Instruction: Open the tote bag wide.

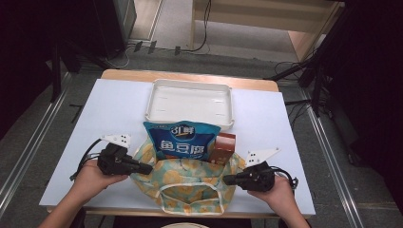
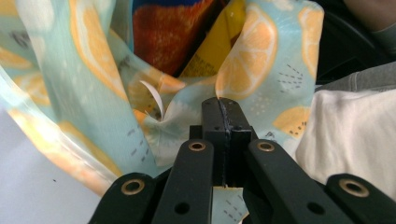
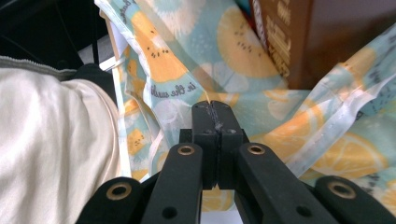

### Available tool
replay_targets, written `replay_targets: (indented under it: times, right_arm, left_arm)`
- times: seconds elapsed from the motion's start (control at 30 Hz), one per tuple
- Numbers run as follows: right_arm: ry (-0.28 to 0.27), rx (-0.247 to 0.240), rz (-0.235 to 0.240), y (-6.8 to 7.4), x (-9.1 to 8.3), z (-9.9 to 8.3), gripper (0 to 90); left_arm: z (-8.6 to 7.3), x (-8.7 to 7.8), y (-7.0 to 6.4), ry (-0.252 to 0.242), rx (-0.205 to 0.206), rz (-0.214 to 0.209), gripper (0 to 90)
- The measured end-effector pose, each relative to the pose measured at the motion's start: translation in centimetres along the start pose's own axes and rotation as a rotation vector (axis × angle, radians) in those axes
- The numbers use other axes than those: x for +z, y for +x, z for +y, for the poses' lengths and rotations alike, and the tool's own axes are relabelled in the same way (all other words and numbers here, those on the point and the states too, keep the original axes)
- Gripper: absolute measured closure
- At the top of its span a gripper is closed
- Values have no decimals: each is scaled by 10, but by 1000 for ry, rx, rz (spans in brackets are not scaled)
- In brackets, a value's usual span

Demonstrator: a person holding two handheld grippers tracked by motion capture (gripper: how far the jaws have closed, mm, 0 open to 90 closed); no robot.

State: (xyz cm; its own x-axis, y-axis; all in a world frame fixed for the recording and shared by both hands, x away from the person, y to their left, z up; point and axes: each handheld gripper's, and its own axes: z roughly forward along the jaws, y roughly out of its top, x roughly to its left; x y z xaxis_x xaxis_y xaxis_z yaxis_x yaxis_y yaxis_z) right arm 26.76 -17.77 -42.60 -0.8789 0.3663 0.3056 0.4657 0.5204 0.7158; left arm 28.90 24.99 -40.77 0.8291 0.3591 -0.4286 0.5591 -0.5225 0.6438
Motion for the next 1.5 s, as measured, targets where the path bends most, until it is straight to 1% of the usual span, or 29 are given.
replay_targets:
  times: [0.1, 0.23, 0.27, 0.4, 0.43, 0.53, 0.67, 0.73, 0.83, 0.9, 1.0, 1.03, 1.07, 1.13, 1.3, 1.37, 1.5]
  right_arm:
    - [7, 1, 1, -2, 4, -2, 900]
    - [3, 8, 3, -6, 8, -6, 900]
    - [3, 10, 4, -7, 9, -7, 900]
    - [2, -1, 4, -8, 13, -10, 900]
    - [0, -13, 2, -9, 14, -11, 900]
    - [-1, -25, 0, -10, 18, -13, 900]
    - [9, -35, 4, -11, 25, -14, 900]
    - [16, -41, 2, -11, 28, -14, 900]
    - [30, -38, 3, -11, 33, -12, 900]
    - [37, -39, 2, -11, 35, -12, 900]
    - [50, -35, -6, -12, 36, -13, 900]
    - [53, -33, -8, -13, 37, -13, 900]
    - [55, -29, -9, -13, 37, -14, 900]
    - [56, -28, -10, -14, 38, -14, 900]
    - [74, -20, -14, -15, 43, -13, 900]
    - [78, -21, -15, -16, 45, -13, 900]
    - [89, -15, -22, -18, 47, -14, 900]
  left_arm:
    - [-3, 3, 1, 9, -10, 1, 900]
    - [-7, 6, 4, 5, -27, -6, 900]
    - [-7, 7, 6, 7, -24, -6, 900]
    - [-9, 10, 9, -2, -33, -6, 900]
    - [-10, 10, 10, -7, -39, -13, 900]
    - [-12, 13, 13, -16, -45, -14, 900]
    - [-12, 15, 14, -16, -39, -13, 900]
    - [-13, 17, 14, -20, -44, -17, 900]
    - [-14, 19, 15, -22, -52, -27, 900]
    - [-15, 19, 15, -24, -42, -31, 900]
    - [-17, 20, 16, -35, -49, -27, 885]
    - [-18, 21, 16, -28, -60, -22, 888]
    - [-19, 22, 17, -17, -61, -9, 897]
    - [-20, 23, 19, -14, -83, -27, 900]
    - [-18, 28, 17, 5, -78, -36, 900]
    - [-17, 31, 18, 18, -73, -32, 900]
    - [-17, 33, 20, 19, -84, -27, 900]
